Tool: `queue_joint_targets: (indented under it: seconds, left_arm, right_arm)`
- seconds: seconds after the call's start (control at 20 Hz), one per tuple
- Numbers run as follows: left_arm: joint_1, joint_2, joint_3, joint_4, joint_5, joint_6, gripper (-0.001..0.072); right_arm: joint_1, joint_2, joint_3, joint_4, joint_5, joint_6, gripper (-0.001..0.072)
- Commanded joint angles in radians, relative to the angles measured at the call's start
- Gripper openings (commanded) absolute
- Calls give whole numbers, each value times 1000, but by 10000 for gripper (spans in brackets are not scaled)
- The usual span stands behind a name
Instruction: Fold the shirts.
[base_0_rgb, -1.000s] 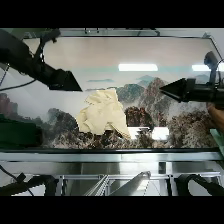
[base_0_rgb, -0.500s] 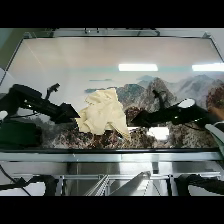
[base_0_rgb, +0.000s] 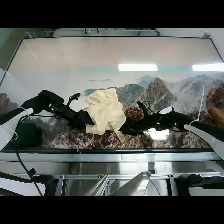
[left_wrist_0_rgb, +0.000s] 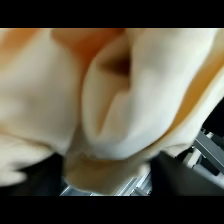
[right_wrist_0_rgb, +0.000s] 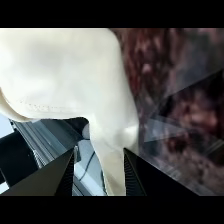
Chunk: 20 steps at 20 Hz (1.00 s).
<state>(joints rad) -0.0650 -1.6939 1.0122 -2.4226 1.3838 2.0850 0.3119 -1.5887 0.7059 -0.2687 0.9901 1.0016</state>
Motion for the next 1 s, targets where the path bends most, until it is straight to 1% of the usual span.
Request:
queue_joint_targets:
  seconds: [0.0, 0.05, 0.1, 0.15, 0.3, 0.4, 0.5, 0.7, 0.9, 0.95]
  left_arm:
    - [-45, -11, 62, -14, 9, 5, 158]
    - [-45, -11, 71, -14, 14, 5, 105]
    - [-45, -11, 72, -14, 17, 5, 103]
    - [-39, -11, 72, -12, 23, 6, 25]
    - [0, -10, 49, -14, 33, 12, 25]
    - [39, -10, 32, -15, 33, 13, 26]
    - [76, -10, 17, -15, 34, 13, 26]
    - [123, -10, -20, -16, 32, 22, 25]
    - [124, -10, -39, -17, 30, 39, 26]
    - [118, -10, -36, -17, 30, 39, 26]
  right_arm:
    - [7, -8, 0, 11, -21, -11, 363]
    - [4, -8, 0, 8, -12, -12, 364]
    - [-5, -7, 0, 4, 7, -31, 363]
    - [-19, -7, 0, 1, 34, -37, 363]
    - [-120, 9, 0, 0, 163, -68, 364]
    - [-200, 27, 0, -29, 200, -66, 373]
    - [-238, 28, 0, -71, 175, -56, 478]
    - [-204, 26, 0, -79, 90, -39, 481]
    - [-84, -16, 0, -75, 30, 19, 480]
    - [-50, -29, 0, -69, 22, 34, 468]
